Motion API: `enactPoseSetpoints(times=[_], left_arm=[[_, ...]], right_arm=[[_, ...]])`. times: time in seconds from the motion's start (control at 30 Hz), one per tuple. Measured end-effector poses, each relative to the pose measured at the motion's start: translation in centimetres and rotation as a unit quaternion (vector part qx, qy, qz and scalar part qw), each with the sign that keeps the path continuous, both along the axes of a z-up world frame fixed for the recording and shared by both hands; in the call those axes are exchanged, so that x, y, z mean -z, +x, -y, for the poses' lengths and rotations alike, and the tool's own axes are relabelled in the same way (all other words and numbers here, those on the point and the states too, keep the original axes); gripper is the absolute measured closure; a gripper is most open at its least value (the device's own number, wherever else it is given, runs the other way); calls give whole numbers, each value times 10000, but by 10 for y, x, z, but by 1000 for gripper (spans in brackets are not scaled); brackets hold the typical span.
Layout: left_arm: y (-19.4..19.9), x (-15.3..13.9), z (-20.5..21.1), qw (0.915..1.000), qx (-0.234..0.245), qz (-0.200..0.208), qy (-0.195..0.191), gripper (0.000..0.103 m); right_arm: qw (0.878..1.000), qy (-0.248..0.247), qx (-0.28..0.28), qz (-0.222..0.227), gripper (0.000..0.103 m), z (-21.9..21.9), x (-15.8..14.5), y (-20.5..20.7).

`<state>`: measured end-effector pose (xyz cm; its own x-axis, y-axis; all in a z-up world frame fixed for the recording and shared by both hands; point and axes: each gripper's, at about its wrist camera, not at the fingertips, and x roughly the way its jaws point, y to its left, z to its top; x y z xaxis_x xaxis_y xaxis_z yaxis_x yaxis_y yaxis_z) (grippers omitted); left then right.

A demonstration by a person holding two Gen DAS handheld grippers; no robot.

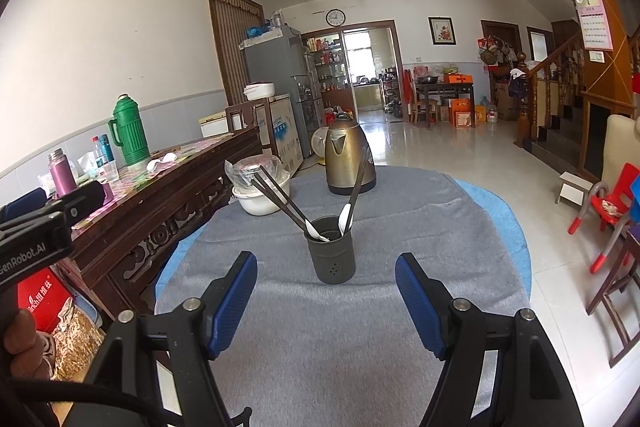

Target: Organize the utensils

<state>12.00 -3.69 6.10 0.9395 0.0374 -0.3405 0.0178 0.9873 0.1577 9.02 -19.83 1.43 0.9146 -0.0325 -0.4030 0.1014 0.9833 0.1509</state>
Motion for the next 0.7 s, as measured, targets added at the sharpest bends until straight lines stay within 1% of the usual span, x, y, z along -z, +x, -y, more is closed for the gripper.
enactPoseSetpoints(times=[0.7], left_arm=[[2,6,-5,9999,-87,-133,-46,0]], right_arm=[[10000,-22,3,16,28,-2,2,-4]])
